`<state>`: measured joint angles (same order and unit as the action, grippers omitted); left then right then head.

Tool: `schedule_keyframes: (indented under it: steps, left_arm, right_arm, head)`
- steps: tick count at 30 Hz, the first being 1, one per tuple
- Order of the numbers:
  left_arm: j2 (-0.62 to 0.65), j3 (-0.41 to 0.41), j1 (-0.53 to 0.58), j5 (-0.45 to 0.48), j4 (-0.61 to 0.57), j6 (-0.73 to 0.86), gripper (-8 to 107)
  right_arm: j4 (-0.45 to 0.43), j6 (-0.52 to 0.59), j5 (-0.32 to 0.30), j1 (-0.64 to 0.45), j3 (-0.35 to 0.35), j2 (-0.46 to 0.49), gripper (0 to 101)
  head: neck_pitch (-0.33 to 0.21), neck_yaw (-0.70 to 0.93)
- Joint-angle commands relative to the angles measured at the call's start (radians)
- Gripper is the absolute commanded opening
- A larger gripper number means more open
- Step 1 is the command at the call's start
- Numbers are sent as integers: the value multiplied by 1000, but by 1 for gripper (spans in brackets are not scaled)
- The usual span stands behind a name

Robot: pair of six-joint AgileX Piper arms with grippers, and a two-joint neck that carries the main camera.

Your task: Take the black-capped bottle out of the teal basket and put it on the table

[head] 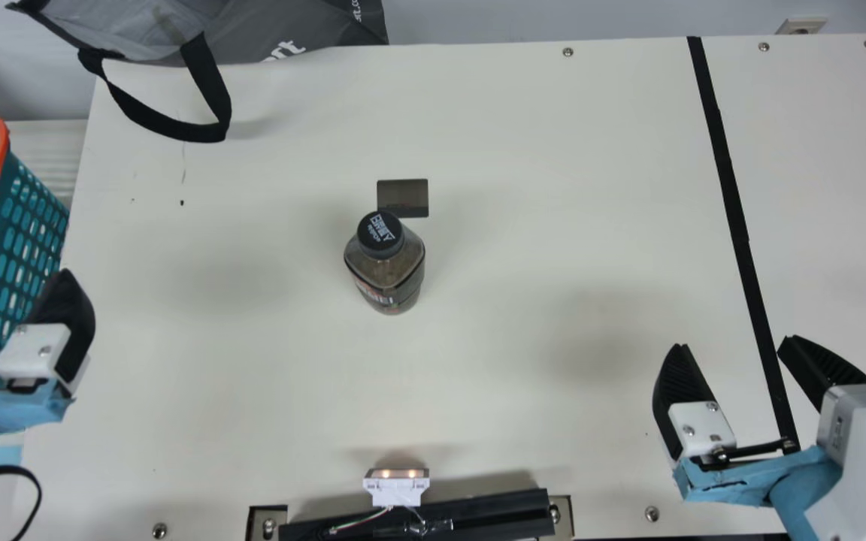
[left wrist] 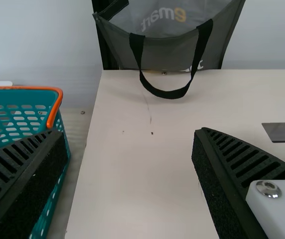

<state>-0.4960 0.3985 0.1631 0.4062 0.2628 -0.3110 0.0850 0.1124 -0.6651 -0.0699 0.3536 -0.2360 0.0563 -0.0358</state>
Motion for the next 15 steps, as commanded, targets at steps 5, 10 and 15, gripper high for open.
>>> schedule_keyframes:
  steps: [5, 10, 15]
  left_arm:
    - [64, -44, -10, 32, -33, 28, 107]
    - [115, -75, -25, 63, -68, 59, 107]
    - [150, -90, -54, 102, -114, 91, 107]
  right_arm:
    - [0, 0, -1, 0, 0, 0, 91]
    - [0, 0, -1, 0, 0, 0, 91]
    - [1, 0, -1, 0, 0, 0, 91]
  head:
    - [-9, 8]
    - [-9, 8]
    - [-9, 8]
